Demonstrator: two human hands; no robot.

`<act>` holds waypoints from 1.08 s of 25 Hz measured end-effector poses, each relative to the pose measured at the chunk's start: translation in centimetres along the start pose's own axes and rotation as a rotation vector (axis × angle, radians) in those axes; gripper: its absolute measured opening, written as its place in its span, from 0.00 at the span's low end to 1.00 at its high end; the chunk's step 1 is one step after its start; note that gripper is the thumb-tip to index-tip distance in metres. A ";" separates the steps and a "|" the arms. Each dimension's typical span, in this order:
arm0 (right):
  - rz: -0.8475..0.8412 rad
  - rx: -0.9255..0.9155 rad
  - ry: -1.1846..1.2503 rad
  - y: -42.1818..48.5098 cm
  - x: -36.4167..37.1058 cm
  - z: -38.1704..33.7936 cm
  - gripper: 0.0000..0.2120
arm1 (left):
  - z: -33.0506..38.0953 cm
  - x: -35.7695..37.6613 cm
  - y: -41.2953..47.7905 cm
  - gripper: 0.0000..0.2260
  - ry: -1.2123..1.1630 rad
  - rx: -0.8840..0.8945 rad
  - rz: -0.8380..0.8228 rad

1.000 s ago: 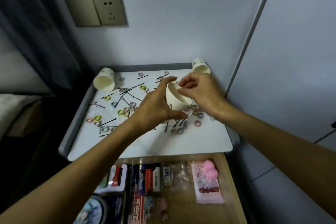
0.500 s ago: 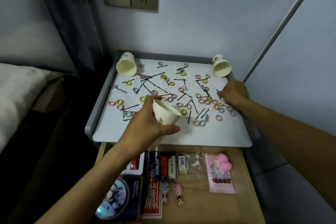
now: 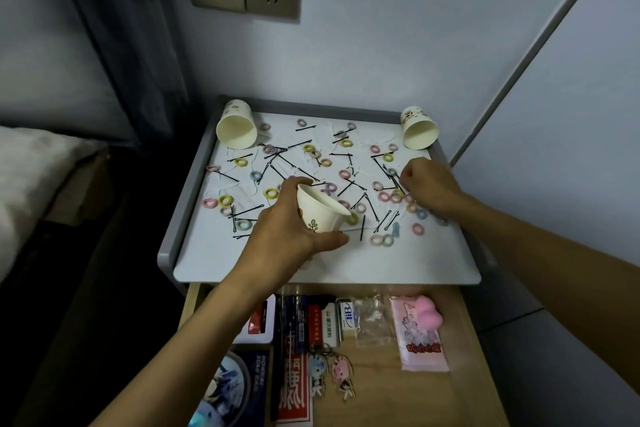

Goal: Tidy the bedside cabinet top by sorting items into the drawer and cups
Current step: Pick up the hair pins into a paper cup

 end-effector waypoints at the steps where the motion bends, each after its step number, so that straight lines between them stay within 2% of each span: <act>1: -0.001 0.014 0.035 0.1 0.1 -0.2 0.16 | 0.0 0.1 0.1 0.34 -0.006 -0.001 0.000; 5: -0.006 0.097 0.101 0.6 0.4 -0.4 0.15 | -0.1 0.6 0.3 0.34 -0.005 -0.001 -0.013; 11: 0.030 0.130 0.014 0.5 0.2 -0.7 0.12 | -0.4 0.3 0.0 0.35 0.015 -0.007 -0.015; 14: 0.064 0.079 -0.103 -0.2 -0.1 -1.5 0.10 | -0.5 0.1 0.0 0.36 0.037 -0.008 -0.011; 17: 0.152 -0.029 -0.339 -1.1 -0.1 -2.8 0.07 | -0.4 0.1 0.0 0.36 0.046 -0.002 -0.008; 20: 0.108 -0.089 -0.423 -1.1 0.6 -3.0 0.09 | -0.4 0.1 0.1 0.36 0.047 0.001 -0.009; 22: 0.071 -0.092 -0.364 -1.0 0.6 -2.8 0.09 | -0.4 0.1 0.0 0.35 0.037 0.001 -0.013; 24: 0.090 -0.095 -0.207 -0.9 -0.2 -2.5 0.07 | -0.5 0.0 0.0 0.34 0.022 -0.005 -0.010; 27: 0.136 -0.096 0.242 -1.7 -2.5 -2.5 0.06 | -0.8 -0.3 0.2 0.35 0.023 -0.016 -0.001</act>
Point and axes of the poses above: each hand's wrist, its own y-axis towards the middle knuckle, its own x-axis out of the palm, z = x × y, the point moved 9 cm from there along y, towards the middle knuckle, and after that the axes turned 10 degrees about x, right-handed, at the moved point
